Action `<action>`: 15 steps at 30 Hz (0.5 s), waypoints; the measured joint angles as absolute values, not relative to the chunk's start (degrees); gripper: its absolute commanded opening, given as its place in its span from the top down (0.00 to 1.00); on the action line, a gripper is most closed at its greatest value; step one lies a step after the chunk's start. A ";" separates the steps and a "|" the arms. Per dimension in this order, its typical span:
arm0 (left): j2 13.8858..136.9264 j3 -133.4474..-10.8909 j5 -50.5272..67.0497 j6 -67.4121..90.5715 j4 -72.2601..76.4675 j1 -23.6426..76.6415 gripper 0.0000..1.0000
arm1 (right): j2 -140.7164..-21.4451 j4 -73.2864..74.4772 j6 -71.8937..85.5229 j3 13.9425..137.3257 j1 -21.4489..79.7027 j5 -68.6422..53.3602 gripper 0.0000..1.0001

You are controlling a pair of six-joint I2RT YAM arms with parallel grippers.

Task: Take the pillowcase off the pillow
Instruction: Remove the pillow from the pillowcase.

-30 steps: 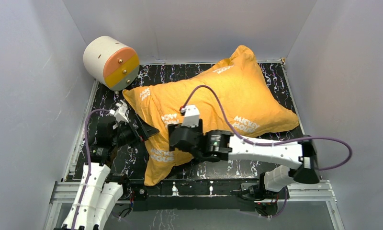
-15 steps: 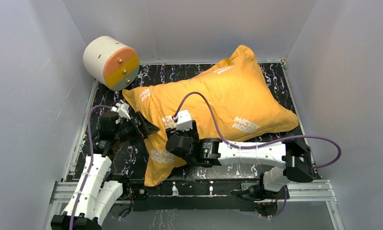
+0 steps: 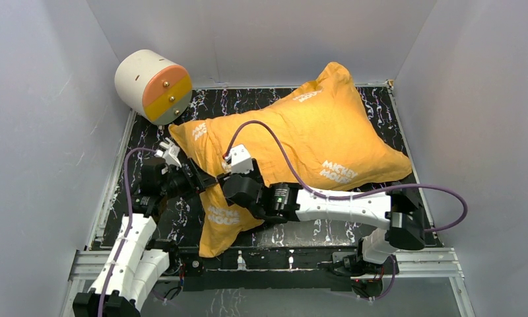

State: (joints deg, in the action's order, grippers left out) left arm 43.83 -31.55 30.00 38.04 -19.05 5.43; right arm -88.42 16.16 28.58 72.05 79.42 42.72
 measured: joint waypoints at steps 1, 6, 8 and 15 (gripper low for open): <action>42.92 -30.96 29.80 38.57 -18.83 5.43 0.43 | -89.67 17.65 28.47 73.69 79.46 43.51 0.41; 35.75 -26.55 27.07 41.43 -17.78 5.43 0.50 | -98.74 27.22 30.61 84.36 79.46 50.06 0.55; 35.33 -26.39 26.30 41.87 -18.00 5.45 0.54 | -99.85 28.97 31.24 84.88 79.53 51.59 0.70; 41.60 -25.15 27.79 43.05 -15.73 5.43 0.64 | -97.49 26.24 30.63 81.93 79.57 51.55 0.90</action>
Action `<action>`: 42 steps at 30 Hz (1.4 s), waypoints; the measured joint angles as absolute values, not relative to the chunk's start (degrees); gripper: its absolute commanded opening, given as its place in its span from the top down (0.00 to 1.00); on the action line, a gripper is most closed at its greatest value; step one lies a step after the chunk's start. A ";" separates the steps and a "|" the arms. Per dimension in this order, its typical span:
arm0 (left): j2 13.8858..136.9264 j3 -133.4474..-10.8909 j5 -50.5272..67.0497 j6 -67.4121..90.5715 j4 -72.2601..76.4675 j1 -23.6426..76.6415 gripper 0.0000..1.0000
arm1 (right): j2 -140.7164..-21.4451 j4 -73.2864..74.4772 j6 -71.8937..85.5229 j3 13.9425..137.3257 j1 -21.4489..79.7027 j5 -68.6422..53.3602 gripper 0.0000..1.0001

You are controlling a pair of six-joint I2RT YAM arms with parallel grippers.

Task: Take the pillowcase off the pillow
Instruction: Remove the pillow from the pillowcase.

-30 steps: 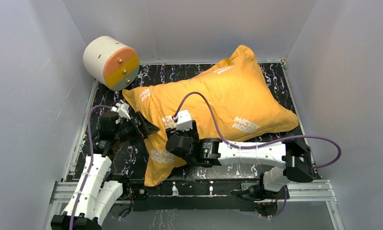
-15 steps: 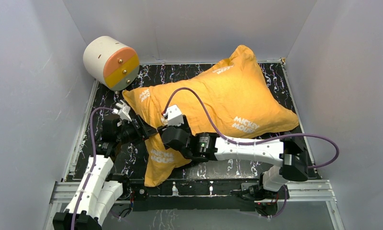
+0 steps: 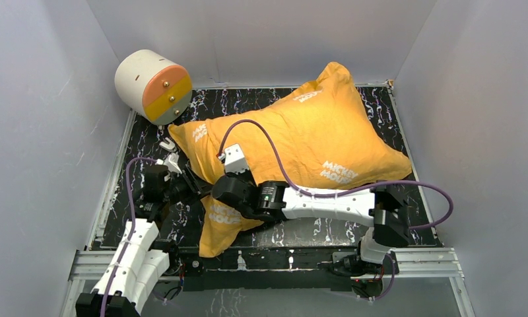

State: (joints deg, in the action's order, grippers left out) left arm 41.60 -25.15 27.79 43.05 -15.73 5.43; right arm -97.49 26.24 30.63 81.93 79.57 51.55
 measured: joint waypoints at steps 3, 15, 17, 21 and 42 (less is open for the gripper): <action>40.32 -23.81 28.23 43.86 -14.52 5.43 0.89 | -94.00 22.52 30.17 77.71 79.59 50.54 0.90; 41.69 -22.13 28.03 46.04 -13.63 6.00 1.00 | -72.23 14.96 36.64 56.55 72.12 49.71 0.85; 42.72 -22.63 27.49 45.93 -13.96 6.02 1.00 | -68.51 13.45 37.54 53.21 68.73 46.52 0.87; 42.33 -24.18 25.82 45.28 -15.59 6.07 0.54 | -63.72 10.41 39.11 47.68 63.86 40.10 0.88; 57.34 -47.94 11.31 43.11 -19.64 33.95 0.32 | -66.76 7.53 39.57 46.63 59.96 27.92 0.85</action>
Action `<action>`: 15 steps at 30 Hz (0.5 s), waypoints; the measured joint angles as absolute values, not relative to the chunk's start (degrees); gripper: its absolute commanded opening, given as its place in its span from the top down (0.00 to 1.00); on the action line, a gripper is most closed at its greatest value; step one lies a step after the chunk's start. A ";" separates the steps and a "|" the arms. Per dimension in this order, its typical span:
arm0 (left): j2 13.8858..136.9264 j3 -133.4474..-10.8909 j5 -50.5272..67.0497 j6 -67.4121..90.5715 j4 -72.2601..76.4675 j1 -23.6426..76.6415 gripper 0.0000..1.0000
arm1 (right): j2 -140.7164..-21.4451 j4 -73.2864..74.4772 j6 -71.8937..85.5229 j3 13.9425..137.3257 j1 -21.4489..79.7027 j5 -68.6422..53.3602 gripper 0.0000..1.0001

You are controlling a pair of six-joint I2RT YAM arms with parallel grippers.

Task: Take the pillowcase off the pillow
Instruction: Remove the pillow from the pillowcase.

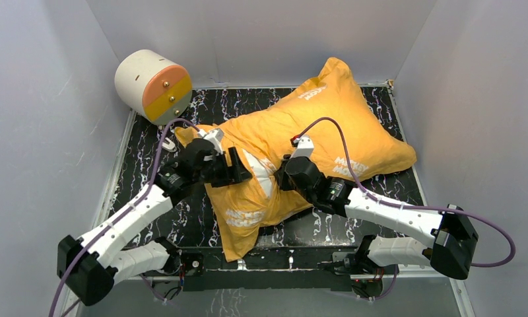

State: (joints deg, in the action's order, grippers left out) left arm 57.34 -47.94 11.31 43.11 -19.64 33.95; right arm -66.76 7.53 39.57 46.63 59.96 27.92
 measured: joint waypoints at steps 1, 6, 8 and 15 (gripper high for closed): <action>59.27 -49.21 9.04 42.78 -19.97 36.16 0.33 | -66.76 7.64 40.10 46.68 59.96 27.94 0.85; 62.17 -50.54 -1.76 41.82 -21.87 43.70 0.66 | -66.74 8.91 42.06 46.68 59.96 27.55 0.83; 62.65 -50.87 -5.21 41.12 -22.85 45.21 0.92 | -66.74 9.13 42.46 46.68 59.96 27.16 0.83; 61.98 -49.56 -12.73 41.65 -24.56 46.85 1.00 | -66.46 13.58 47.29 47.53 60.27 30.65 0.86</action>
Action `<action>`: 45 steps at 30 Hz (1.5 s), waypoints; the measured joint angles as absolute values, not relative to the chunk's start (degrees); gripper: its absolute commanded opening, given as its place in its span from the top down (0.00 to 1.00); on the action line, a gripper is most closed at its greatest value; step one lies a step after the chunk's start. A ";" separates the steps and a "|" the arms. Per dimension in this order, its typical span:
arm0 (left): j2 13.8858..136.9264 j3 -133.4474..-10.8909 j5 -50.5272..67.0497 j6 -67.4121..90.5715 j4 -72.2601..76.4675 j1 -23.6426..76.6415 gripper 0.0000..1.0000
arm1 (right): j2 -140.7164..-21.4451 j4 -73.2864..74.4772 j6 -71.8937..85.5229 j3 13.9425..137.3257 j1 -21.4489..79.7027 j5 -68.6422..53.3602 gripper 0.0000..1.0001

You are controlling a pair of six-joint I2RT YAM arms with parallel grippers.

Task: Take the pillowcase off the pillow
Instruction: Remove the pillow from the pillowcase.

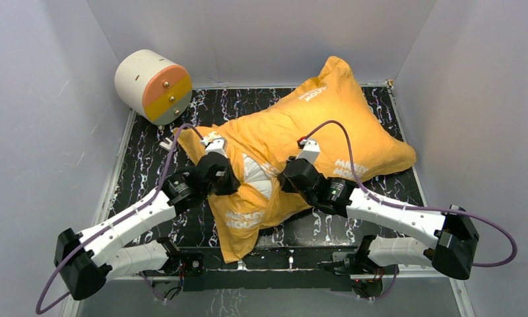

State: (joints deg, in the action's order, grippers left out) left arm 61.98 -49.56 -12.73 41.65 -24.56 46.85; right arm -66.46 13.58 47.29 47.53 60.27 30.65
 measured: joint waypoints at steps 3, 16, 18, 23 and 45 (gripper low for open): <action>56.31 -46.68 -14.70 43.66 -25.93 47.37 1.00 | -65.54 18.55 52.21 48.64 60.80 35.27 0.86; 34.02 -39.92 -18.35 47.57 -34.70 47.29 1.00 | -54.96 19.42 47.97 43.27 60.75 30.83 0.19; 35.92 -40.25 -18.02 46.89 -35.42 47.07 0.98 | -53.78 18.87 46.24 43.24 60.45 27.97 0.02; 38.94 -41.82 -16.80 45.89 -36.88 46.94 0.72 | -48.60 16.60 44.84 41.93 60.23 23.31 0.01; 34.22 -40.93 3.31 47.62 -34.57 46.83 0.32 | -66.24 15.20 39.83 46.02 63.00 9.10 0.47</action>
